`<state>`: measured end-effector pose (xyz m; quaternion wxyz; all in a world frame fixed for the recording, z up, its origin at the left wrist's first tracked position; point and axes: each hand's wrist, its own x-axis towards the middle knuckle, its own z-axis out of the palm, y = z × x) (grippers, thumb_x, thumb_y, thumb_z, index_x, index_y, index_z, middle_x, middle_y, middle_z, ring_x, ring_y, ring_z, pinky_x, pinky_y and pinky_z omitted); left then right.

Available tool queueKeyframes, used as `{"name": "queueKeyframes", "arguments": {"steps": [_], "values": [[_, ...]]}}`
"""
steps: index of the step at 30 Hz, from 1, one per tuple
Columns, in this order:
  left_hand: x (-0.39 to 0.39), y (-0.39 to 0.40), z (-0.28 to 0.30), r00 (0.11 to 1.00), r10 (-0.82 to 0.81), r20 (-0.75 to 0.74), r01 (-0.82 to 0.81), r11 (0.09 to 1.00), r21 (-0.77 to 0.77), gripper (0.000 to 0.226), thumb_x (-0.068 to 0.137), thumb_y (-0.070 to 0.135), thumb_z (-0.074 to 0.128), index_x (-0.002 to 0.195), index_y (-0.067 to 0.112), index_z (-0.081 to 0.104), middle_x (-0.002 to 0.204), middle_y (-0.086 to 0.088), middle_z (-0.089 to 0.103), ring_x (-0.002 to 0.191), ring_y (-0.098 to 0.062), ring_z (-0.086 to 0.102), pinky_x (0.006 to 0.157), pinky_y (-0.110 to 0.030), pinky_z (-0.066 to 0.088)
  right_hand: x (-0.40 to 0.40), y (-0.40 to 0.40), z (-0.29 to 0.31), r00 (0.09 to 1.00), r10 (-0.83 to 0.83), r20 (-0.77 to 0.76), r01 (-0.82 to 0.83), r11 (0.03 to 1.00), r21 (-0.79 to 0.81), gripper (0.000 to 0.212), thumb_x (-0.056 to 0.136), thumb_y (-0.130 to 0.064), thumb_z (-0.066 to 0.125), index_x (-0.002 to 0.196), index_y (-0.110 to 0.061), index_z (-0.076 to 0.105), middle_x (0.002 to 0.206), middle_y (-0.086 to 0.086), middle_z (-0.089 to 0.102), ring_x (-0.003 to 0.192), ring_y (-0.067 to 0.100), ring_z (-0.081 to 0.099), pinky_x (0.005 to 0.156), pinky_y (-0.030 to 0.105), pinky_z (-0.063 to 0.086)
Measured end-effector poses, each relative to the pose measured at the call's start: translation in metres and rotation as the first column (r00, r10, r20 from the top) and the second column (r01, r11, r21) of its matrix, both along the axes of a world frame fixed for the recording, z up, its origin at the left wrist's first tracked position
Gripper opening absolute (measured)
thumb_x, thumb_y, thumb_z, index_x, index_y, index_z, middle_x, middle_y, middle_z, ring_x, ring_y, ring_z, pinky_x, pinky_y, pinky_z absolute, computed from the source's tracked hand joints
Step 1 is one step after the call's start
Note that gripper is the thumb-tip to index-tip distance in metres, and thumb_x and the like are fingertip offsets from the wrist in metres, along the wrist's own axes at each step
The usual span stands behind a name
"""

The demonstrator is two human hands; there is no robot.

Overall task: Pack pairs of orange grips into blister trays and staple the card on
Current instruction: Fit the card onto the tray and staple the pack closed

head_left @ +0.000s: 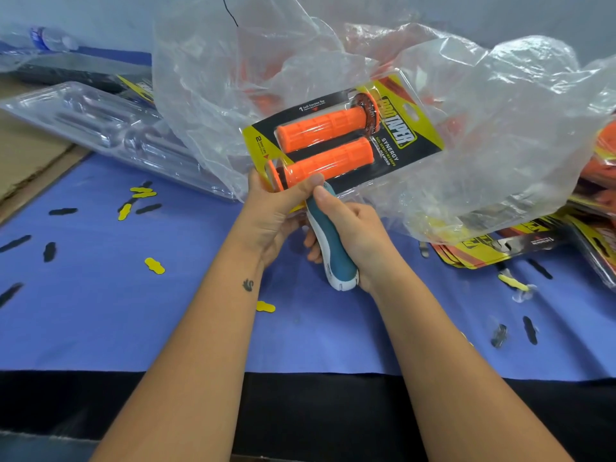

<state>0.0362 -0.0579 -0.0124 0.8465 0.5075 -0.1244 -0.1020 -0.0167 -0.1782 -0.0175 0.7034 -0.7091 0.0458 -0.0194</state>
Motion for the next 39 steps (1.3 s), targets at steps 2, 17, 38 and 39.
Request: {"name": "queueKeyframes", "arguments": {"steps": [2, 17, 38, 39], "values": [[0.0, -0.001, -0.001, 1.0, 0.002, 0.008, -0.002, 1.0, 0.005, 0.056, 0.063, 0.019, 0.078, 0.112, 0.015, 0.051, 0.083, 0.001, 0.071, 0.075, -0.018, 0.069, 0.064, -0.034, 0.056, 0.0, -0.001, 0.001, 1.0, 0.003, -0.001, -0.003, 1.0, -0.005, 0.054, 0.08, -0.056, 0.062, 0.077, -0.003, 0.067, 0.065, 0.016, 0.069, 0.052, 0.026, 0.065, 0.052, 0.03, 0.054], [-0.003, -0.006, -0.004, 0.999, 0.044, 0.026, -0.044, 0.998, -0.037, 0.046, 0.084, 0.007, 0.07, 0.123, 0.01, 0.045, 0.09, -0.004, 0.066, 0.074, -0.02, 0.065, 0.06, -0.034, 0.052, -0.002, -0.005, -0.002, 1.0, -0.02, 0.017, 0.02, 0.999, 0.028, 0.056, 0.086, -0.047, 0.066, 0.088, 0.009, 0.066, 0.064, 0.016, 0.068, 0.051, 0.023, 0.065, 0.05, 0.028, 0.053], [0.013, 0.027, -0.006, 0.984, -0.01, -0.176, -0.055, 0.932, -0.357, 0.011, 0.083, 0.012, 0.058, 0.09, 0.019, 0.065, 0.083, -0.002, 0.071, 0.074, -0.019, 0.07, 0.06, -0.031, 0.058, -0.002, -0.03, 0.002, 0.967, -0.214, 0.139, 0.077, 0.763, 0.641, 0.047, 0.084, -0.051, 0.051, 0.092, -0.006, 0.062, 0.074, 0.008, 0.061, 0.06, 0.021, 0.057, 0.059, 0.029, 0.047], [0.015, 0.032, -0.009, 0.981, -0.021, -0.192, -0.054, 0.924, -0.378, 0.011, 0.084, 0.012, 0.058, 0.085, 0.019, 0.066, 0.08, -0.002, 0.071, 0.072, -0.018, 0.07, 0.06, -0.031, 0.058, -0.002, -0.031, 0.002, 0.963, -0.233, 0.137, 0.075, 0.717, 0.693, 0.048, 0.086, -0.054, 0.049, 0.091, -0.007, 0.061, 0.076, 0.009, 0.06, 0.063, 0.022, 0.058, 0.061, 0.029, 0.047]]}}
